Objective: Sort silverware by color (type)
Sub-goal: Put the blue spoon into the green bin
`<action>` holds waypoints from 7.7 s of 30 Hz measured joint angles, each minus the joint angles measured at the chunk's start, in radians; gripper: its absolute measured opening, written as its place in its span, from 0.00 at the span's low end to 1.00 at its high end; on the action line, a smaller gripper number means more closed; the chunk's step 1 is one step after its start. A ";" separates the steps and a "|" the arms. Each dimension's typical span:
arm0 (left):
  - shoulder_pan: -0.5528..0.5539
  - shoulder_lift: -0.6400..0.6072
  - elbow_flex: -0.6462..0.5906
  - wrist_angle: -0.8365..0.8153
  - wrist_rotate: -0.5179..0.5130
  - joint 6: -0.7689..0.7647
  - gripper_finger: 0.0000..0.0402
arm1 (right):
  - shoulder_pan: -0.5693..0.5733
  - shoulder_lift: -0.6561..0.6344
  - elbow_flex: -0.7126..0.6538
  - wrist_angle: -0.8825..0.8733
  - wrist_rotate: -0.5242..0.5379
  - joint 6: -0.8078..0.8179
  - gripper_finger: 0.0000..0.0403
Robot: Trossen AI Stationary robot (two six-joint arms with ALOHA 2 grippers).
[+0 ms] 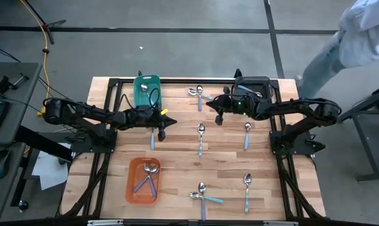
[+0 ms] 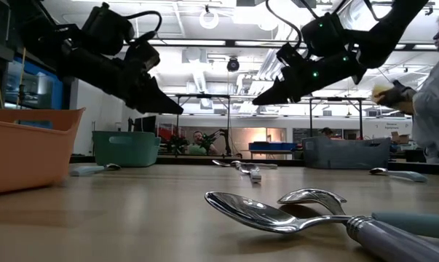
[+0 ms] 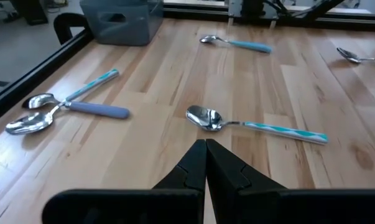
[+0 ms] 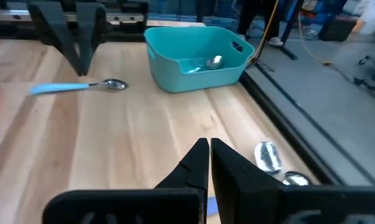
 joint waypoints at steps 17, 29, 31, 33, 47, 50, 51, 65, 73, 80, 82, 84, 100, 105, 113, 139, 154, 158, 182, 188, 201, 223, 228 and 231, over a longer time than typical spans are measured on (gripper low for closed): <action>0.001 0.000 0.000 0.031 -0.003 -0.004 0.00 | 0.093 0.000 0.002 -0.048 0.224 0.211 0.00; -0.005 0.000 0.000 0.056 -0.059 0.025 0.00 | 0.184 0.000 0.002 -0.004 0.407 0.246 0.14; -0.011 0.000 0.000 0.056 -0.066 0.028 0.00 | 0.184 0.000 0.002 0.013 0.409 0.294 0.16; -0.011 0.000 0.000 0.058 -0.067 0.036 0.00 | 0.195 0.000 0.002 0.024 0.409 0.339 0.18; -0.011 -0.007 -0.059 0.148 -0.059 0.110 0.00 | 0.234 0.058 0.002 0.119 0.400 0.313 0.20; -0.011 -0.015 -0.094 0.196 -0.059 0.098 0.00 | 0.234 0.058 0.002 0.120 0.400 0.334 0.20; -0.011 -0.020 -0.106 0.203 -0.059 0.097 0.00 | 0.235 0.058 0.003 0.119 0.401 0.338 0.20; -0.011 -0.045 -0.130 0.210 -0.029 0.059 0.00 | 0.260 0.058 0.202 -0.302 0.483 0.348 0.20; -0.010 -0.045 -0.130 0.224 -0.034 0.097 0.00 | 0.173 0.058 0.219 -0.326 0.477 0.303 0.20; -0.010 -0.045 -0.130 0.224 -0.036 0.096 0.00 | 0.084 0.058 0.219 -0.312 0.417 0.235 0.24; -0.010 -0.045 -0.130 0.224 -0.036 0.096 0.00 | 0.066 0.058 0.219 -0.313 0.399 0.251 0.28; -0.010 -0.045 -0.130 0.223 -0.037 0.094 0.00 | 0.057 0.058 0.219 -0.318 0.392 0.270 0.33; 0.002 -0.045 -0.130 0.224 -0.037 0.087 0.00 | -0.021 0.057 0.292 -0.424 0.274 0.199 0.44; 0.047 -0.045 -0.130 0.218 -0.067 0.061 0.00 | -0.085 0.088 0.309 -0.447 0.166 0.183 0.44; 0.085 -0.045 -0.130 0.202 -0.067 0.060 0.00 | -0.134 0.299 0.467 -0.644 0.102 0.062 0.44; 0.087 -0.045 -0.130 0.166 -0.062 0.024 0.00 | -0.248 0.602 0.712 -0.915 -0.010 0.015 0.32; 0.087 -0.045 -0.130 0.167 -0.062 0.043 0.00 | -0.245 0.606 0.718 -0.917 0.025 0.011 0.10; 0.087 -0.045 -0.130 0.166 -0.062 0.043 0.00 | -0.245 0.608 0.733 -0.932 0.011 0.011 0.05; 0.070 -0.045 -0.130 0.164 -0.061 0.044 0.00 | -0.105 0.456 0.615 -0.576 -0.046 0.096 0.01; 0.042 -0.045 -0.130 0.168 -0.061 0.045 0.01 | -0.002 0.453 0.440 -0.238 -0.050 0.203 0.01; -0.034 -0.047 -0.129 0.297 -0.051 -0.005 0.23 | 0.166 0.350 0.239 0.191 0.089 0.221 0.01; -0.039 -0.014 0.049 0.418 0.121 -0.001 0.38 | 0.286 0.337 0.164 0.527 -0.021 0.172 0.01; -0.039 -0.014 0.055 0.421 0.127 0.024 0.31 | 0.286 0.337 0.166 0.526 -0.023 0.172 0.01; -0.039 -0.014 0.055 0.441 0.129 0.028 0.21 | 0.286 0.337 0.166 0.517 -0.027 0.172 0.01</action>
